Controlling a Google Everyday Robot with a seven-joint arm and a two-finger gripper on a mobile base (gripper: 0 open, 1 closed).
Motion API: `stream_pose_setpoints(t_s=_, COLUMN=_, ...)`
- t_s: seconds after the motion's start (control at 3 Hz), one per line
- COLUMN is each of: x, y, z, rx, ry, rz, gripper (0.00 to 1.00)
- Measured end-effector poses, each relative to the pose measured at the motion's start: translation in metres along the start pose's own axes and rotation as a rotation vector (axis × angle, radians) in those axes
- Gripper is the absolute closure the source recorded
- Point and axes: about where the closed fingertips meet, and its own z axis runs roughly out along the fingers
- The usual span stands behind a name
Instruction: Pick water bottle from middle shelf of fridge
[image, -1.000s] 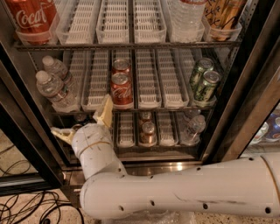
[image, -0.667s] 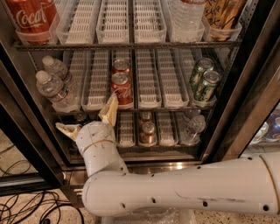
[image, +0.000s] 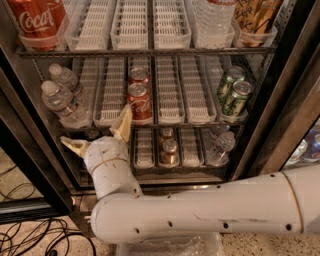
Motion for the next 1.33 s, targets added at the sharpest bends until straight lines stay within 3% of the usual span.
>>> stream_pose_setpoints(t_s=0.67, x=-0.008, y=0.018, z=0.023, rx=0.039, ry=-0.084, rz=0.031, gripper=0.11)
stream_pose_setpoints(t_s=1.33, x=-0.014, y=0.030, z=0.031, rx=0.047, ry=-0.113, rz=0.061, gripper=0.19)
